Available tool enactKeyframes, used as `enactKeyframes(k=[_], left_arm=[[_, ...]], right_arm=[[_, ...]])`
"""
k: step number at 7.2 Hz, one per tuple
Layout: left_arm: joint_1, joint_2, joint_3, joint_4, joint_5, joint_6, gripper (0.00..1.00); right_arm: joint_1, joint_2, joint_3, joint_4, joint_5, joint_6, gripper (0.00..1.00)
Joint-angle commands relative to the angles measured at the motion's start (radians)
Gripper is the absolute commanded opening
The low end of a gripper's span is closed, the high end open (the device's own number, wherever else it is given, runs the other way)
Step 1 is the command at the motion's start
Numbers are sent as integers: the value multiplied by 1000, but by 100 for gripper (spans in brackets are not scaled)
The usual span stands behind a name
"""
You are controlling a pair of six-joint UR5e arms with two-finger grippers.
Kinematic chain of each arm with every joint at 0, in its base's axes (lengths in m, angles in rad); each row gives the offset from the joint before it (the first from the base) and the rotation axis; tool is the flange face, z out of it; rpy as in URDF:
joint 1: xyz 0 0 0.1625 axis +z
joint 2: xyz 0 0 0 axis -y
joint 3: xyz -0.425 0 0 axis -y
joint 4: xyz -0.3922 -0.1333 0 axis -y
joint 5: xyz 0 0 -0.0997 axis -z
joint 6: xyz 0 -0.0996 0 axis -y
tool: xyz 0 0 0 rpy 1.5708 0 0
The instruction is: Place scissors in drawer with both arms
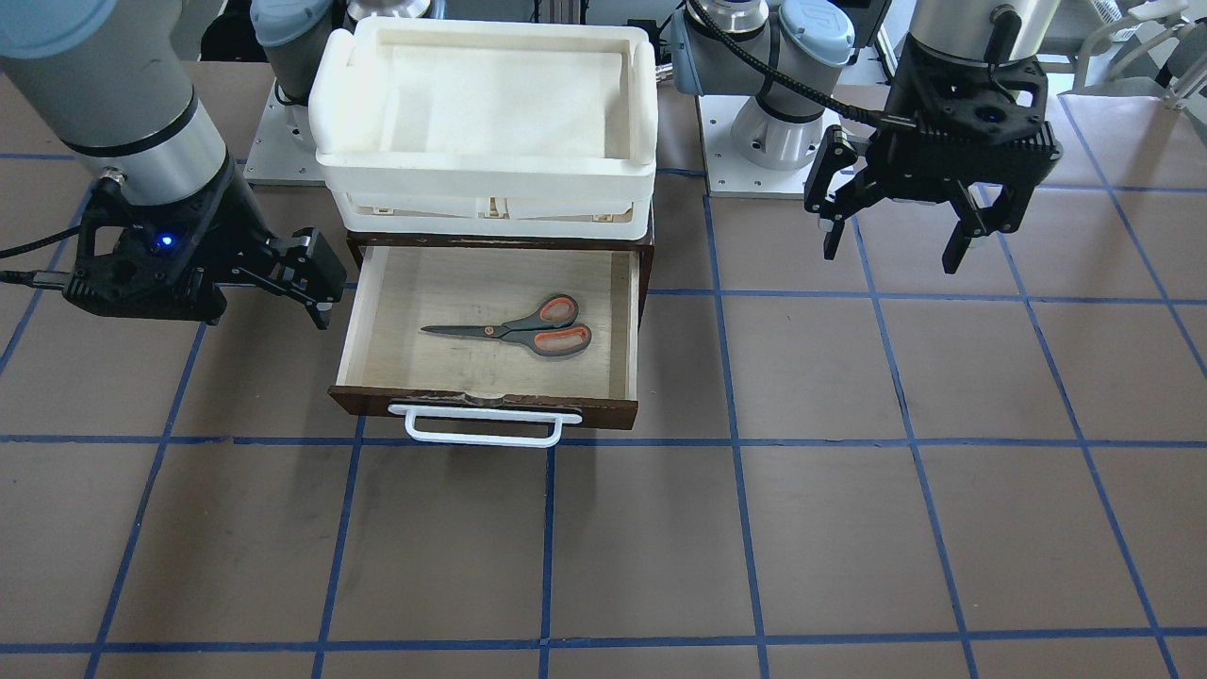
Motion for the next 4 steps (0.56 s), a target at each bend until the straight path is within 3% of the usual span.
enactKeyframes(k=[1,4], left_arm=[[3,10,-1,-65,-159,-171,100],[0,10,-4,-111,-102,-213,100]], right_arm=[[1,-3,8,2,-4,2,100],[1,-3,22,-3,-6,-11,100]])
